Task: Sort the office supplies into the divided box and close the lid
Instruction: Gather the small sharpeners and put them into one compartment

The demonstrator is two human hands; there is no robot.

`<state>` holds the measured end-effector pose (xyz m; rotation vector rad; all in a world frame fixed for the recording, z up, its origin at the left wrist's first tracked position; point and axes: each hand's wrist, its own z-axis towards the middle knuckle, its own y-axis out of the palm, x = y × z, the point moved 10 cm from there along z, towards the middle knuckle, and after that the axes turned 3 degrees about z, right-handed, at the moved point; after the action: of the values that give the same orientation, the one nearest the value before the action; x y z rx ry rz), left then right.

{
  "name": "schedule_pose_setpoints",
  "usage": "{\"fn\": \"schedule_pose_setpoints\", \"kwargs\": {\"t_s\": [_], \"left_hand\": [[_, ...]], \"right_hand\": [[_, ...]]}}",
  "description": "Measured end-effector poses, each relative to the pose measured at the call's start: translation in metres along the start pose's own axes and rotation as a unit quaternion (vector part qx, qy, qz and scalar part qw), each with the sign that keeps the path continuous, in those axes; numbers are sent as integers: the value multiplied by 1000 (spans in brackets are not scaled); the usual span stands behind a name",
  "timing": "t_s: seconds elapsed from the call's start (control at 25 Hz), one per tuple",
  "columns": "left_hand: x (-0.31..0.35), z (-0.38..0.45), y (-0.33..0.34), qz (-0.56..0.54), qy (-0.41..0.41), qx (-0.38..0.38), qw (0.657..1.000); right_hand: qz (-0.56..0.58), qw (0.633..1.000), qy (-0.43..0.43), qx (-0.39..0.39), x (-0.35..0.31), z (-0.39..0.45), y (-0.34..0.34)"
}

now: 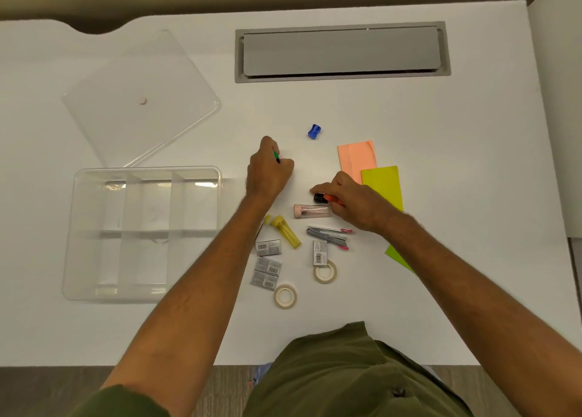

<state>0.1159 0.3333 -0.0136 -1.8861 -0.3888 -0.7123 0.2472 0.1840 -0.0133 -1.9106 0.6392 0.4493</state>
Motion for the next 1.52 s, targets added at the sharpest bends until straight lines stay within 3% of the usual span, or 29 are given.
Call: {"fn": "schedule_pose_setpoints", "kwargs": {"t_s": [0.2, 0.36, 0.48, 0.6, 0.76, 0.92, 1.0, 1.08, 1.16, 1.32, 1.44, 1.52], "left_hand": [[50, 28, 4, -24, 59, -3, 998], [67, 47, 36, 30, 72, -54, 996], [68, 45, 48, 88, 94, -59, 990], [66, 37, 40, 50, 95, -49, 993], [40, 3, 9, -174, 8, -46, 984], [12, -69, -25, -432, -80, -81, 895], [-6, -103, -48, -501, -96, -81, 856], [-36, -131, -73, -523, -110, -58, 843], [-69, -152, -95, -506, -123, -30, 853], [-119, -175, -131, -333, -115, 6, 936], [-125, -173, -131, -151, -58, -26, 987], [-134, -169, -121, -48, -47, -60, 996]], "right_hand": [[11, 999, 20, 34, 8, -5, -1], [20, 998, 47, 49, 13, -8, -4], [59, 993, 59, 82, 19, -17, -10], [140, 976, 95, 140, 31, -33, -15], [420, 872, 175, 183, 32, -65, -7], [524, 807, 188, 195, 8, -87, 6], [574, 772, 193, 193, -6, -91, 15], [619, 740, 190, 183, -25, -92, 25], [653, 714, 187, 170, -45, -90, 34], [691, 683, 174, 158, -87, -78, 54], [691, 686, 159, 160, -114, -66, 66], [698, 685, 141, 154, -131, -60, 74]]}}
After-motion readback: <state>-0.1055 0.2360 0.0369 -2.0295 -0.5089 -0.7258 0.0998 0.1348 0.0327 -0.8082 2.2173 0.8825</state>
